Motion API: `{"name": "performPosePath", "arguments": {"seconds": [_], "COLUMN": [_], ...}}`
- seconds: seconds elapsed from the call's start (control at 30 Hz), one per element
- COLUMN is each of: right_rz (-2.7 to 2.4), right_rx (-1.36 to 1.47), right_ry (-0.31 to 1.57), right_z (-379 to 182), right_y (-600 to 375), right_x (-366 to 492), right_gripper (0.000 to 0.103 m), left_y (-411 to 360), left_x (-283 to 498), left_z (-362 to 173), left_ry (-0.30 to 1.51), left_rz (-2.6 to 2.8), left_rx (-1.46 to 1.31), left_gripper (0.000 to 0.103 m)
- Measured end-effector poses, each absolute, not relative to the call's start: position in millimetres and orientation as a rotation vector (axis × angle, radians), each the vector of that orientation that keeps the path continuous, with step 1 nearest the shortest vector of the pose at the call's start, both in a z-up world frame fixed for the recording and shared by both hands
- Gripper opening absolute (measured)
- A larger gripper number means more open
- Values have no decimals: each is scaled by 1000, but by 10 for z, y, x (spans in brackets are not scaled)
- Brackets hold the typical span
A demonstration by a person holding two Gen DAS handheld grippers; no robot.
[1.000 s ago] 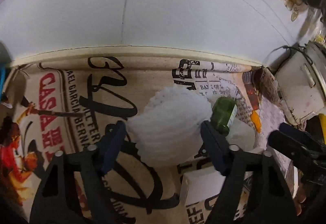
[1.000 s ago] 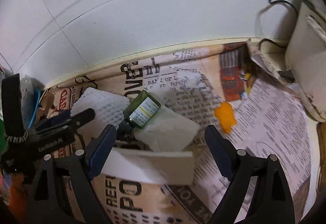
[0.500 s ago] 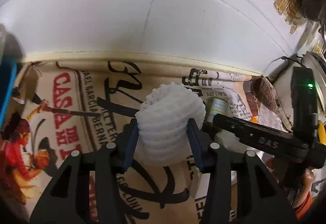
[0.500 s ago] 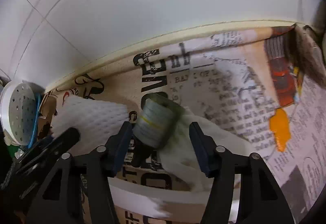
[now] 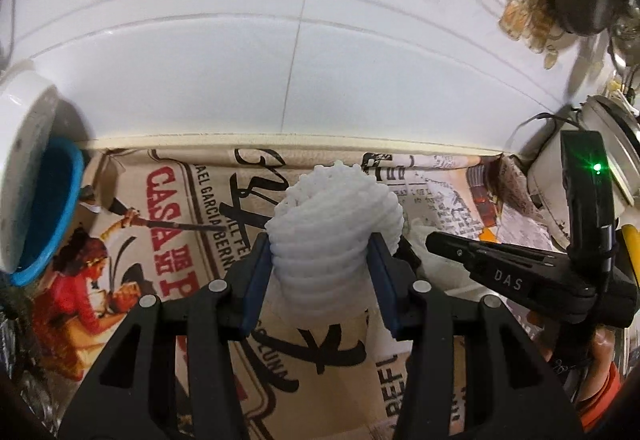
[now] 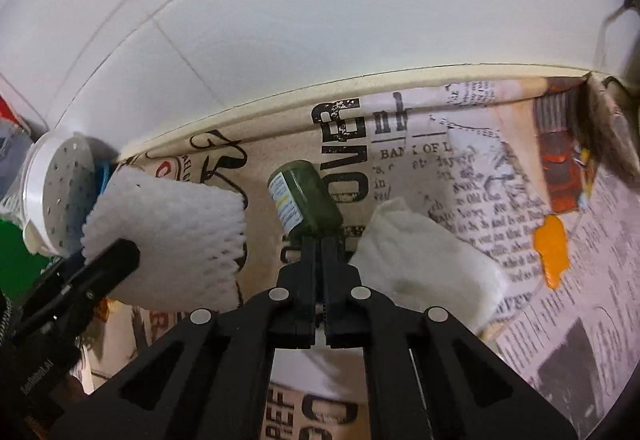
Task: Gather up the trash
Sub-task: 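Lift the foam net and green bottle and carry them down toward the bin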
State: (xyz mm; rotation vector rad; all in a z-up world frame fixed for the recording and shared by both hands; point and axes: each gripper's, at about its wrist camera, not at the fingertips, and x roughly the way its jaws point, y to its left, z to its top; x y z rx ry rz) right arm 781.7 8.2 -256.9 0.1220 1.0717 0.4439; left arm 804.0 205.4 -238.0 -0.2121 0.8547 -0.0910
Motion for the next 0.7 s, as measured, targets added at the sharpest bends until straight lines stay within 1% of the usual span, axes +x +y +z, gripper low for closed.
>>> {"name": "performPosePath", "arguments": {"seconds": [0.07, 0.13, 0.2, 0.27, 0.4, 0.57, 0.63, 0.67, 0.7], "right_rz": [445, 455, 459, 467, 444, 388, 392, 411, 424], "right_rx": [102, 82, 76, 68, 4, -27, -18, -11, -1], "right_ry": [1059, 1071, 1070, 1058, 1065, 1116, 1120, 1130, 1136], "right_z": [-2542, -2548, -2570, -2586, -2733, -2966, -2974, -2972, -2982], "right_y": [87, 141, 217, 291, 492, 592, 590, 579, 592], "right_x": [7754, 7740, 7755, 7771, 7990, 8262, 8272, 8280, 8290], "right_gripper": [3, 13, 43, 57, 58, 58, 50, 44, 44], "left_y": [2068, 2098, 2162, 2226, 2422, 2600, 2645, 2658, 2666], "left_x": [7940, 7877, 7823, 7785, 7713, 7684, 7677, 7670, 7667], "left_z": [-2330, -2322, -2324, -2327, -2325, -2372, -2389, -2390, -2387], "left_ry": [839, 837, 847, 845, 839, 850, 855, 856, 856], "left_rz": [-73, -54, -38, -23, 15, 48, 57, 59, 64], "left_rx": [-201, -196, -199, -198, -208, -212, -220, -223, -223], "left_gripper": [47, 47, 47, 47, 47, 47, 47, 47, 47]}}
